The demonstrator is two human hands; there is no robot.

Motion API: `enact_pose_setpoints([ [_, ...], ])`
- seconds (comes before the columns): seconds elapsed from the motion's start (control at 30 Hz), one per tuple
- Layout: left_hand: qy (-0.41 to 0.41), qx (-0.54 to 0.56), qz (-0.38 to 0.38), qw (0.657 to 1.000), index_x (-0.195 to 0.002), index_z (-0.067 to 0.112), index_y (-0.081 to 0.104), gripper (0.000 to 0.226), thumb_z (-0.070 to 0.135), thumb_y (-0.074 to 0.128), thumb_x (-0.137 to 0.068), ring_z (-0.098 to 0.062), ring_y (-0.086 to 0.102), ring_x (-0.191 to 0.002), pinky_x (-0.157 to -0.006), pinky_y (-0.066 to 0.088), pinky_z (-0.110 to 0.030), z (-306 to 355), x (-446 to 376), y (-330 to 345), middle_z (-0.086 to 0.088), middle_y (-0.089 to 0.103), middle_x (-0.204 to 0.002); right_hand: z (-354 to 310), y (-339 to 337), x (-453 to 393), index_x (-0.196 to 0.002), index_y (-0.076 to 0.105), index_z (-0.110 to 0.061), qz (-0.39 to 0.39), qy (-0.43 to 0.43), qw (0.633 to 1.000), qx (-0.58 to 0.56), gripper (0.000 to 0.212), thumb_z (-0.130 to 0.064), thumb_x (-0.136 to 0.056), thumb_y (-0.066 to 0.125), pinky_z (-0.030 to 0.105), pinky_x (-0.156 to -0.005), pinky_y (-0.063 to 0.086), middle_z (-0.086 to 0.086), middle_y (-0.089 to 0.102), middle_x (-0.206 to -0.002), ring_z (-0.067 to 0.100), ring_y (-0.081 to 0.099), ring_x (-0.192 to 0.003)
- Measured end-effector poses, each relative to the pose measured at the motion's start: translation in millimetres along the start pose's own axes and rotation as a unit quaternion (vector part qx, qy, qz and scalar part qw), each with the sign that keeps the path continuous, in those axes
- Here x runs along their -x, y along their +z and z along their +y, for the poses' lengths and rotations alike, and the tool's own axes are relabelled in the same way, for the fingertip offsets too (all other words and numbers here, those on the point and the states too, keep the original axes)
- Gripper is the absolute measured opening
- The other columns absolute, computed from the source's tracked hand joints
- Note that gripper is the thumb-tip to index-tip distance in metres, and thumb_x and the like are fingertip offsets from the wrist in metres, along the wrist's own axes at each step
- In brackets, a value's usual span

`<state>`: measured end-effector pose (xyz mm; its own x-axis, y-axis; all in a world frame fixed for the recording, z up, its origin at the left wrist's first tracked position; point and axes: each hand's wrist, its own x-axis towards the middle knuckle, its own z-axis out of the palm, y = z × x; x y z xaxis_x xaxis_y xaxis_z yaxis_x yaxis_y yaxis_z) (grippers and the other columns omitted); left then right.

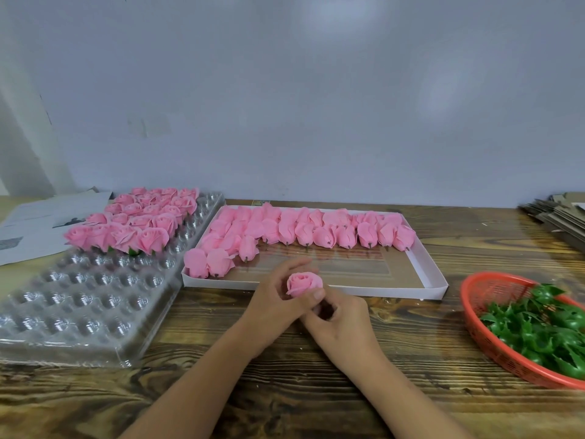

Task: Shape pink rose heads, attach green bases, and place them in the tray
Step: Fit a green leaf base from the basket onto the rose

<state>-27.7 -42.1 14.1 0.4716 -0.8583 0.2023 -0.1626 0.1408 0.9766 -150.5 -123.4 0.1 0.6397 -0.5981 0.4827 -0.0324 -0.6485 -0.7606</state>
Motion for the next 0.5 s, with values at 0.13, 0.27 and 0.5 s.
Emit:
enact_pose_setpoints([
  [0.13, 0.008, 0.058, 0.044, 0.997, -0.099, 0.036, 0.078, 0.035, 0.062, 0.058, -0.085, -0.008, 0.070, -0.104, -0.081, 0.054, -0.019, 7.6, 0.3, -4.8, 0.006, 0.076, -0.111, 3.1, 2.3, 0.1, -0.069, 0.059, -0.043, -0.036, 0.005, 0.999, 0.024, 0.017, -0.044, -0.080, 0.072, 0.013, -0.055, 0.039, -0.024, 0.063, -0.069, 0.004, 0.057, -0.061],
  [0.27, -0.010, 0.052, 0.030, 0.998, -0.088, 0.032, 0.082, 0.025, 0.049, 0.064, -0.092, -0.011, 0.072, -0.103, -0.083, 0.055, -0.024, 6.3, 0.7, -5.6, 0.002, 0.078, -0.107, 2.0, 2.8, 1.7, -0.069, 0.059, -0.045, -0.048, -0.008, 0.999, 0.013, 0.014, -0.049, -0.079, 0.068, 0.012, -0.056, 0.039, -0.023, 0.063, -0.070, 0.004, 0.058, -0.063],
  [0.5, 0.006, 0.022, -0.013, 1.000, -0.107, 0.018, 0.080, 0.030, 0.036, 0.066, -0.088, -0.010, 0.072, -0.101, -0.082, 0.053, -0.016, 11.7, 5.0, -2.6, 0.000, 0.079, -0.103, -1.2, -0.7, 1.4, -0.072, 0.062, -0.045, -0.030, -0.011, 0.999, -0.014, 0.012, -0.050, -0.082, 0.065, 0.011, -0.056, 0.040, -0.020, 0.064, -0.067, 0.005, 0.060, -0.062],
])
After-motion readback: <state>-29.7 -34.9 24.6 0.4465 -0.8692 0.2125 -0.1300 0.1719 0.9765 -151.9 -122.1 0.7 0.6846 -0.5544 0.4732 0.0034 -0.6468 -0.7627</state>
